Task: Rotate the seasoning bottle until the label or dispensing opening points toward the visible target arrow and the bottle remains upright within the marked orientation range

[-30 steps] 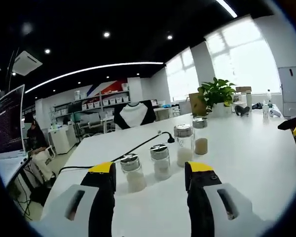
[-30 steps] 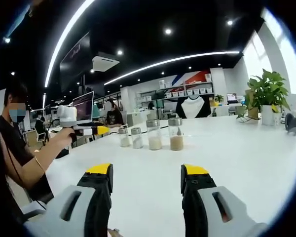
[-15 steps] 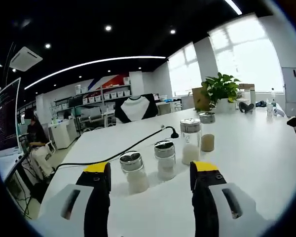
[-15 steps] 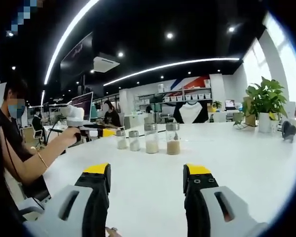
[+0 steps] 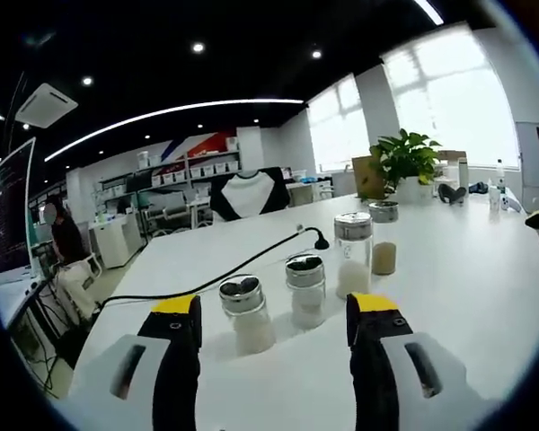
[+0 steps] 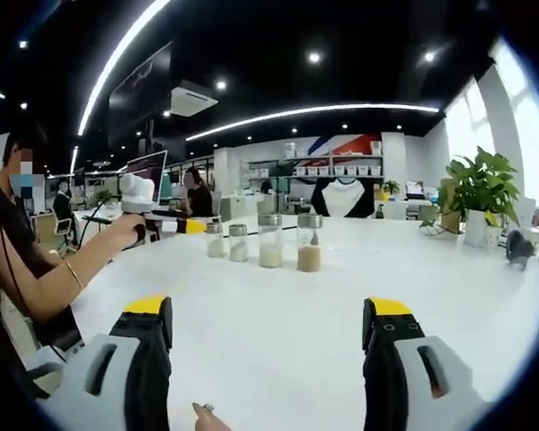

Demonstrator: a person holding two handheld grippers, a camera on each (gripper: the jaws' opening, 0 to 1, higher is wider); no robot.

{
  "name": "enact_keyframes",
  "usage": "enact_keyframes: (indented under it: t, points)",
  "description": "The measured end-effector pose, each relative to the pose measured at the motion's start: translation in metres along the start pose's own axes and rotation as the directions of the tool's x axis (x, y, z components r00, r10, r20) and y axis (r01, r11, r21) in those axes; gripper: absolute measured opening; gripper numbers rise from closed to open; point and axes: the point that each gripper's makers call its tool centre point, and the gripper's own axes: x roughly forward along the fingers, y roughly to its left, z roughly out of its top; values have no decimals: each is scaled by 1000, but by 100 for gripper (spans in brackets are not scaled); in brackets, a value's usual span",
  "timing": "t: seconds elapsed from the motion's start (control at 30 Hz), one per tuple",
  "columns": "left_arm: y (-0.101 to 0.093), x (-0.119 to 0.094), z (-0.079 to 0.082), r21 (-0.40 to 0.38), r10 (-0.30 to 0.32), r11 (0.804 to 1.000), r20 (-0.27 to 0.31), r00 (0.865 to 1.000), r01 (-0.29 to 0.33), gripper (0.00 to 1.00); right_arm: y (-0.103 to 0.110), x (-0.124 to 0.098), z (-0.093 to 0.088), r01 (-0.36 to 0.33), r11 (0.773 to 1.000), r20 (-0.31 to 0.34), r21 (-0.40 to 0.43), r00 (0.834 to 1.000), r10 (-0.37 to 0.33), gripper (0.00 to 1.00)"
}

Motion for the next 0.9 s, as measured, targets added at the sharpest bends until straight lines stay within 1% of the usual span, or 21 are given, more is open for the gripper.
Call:
enact_keyframes:
  t: [0.07,0.2,0.27,0.33,0.43,0.53,0.63,0.83,0.87,0.9]
  points:
    - [1,-1,-1,0,2,1000,-3,1000,-2,69,-1,0,1,10,1000,5,-8,1000,-10,95]
    - [3,0,-3,2,3,1000,-9,1000,-3,69,0,-1,1,2,1000,1,-14,1000,-2,99]
    - [4,1,-3,0,1,1000,-10,1000,-1,69,1,-1,-1,2,1000,-15,-20,1000,-2,99]
    - [3,1,-3,2,0,1000,-14,1000,0,69,0,-2,-6,8,1000,-49,-12,999,-8,99]
    - [1,1,-3,4,-5,1000,-17,1000,5,69,1,-2,-5,6,1000,-42,-27,999,-7,99]
    - [1,1,-4,8,-7,1000,-18,1000,7,69,2,-3,0,4,1000,-19,-24,1000,-4,99]
    - [2,2,-5,7,-6,1000,-23,1000,6,69,1,-3,2,4,1000,-16,-30,1000,-4,99]
    - [4,12,-15,4,-1,1000,-33,999,1,69,-1,-5,4,12,1000,-2,-14,1000,-12,99]
    - [4,14,-13,-4,-6,1000,-5,1000,6,70,-2,-6,4,15,1000,-3,-10,1000,-15,99]
    - [2,16,-12,-9,-17,1000,7,1000,17,69,-3,-6,3,21,1000,-10,-7,1000,-21,99]
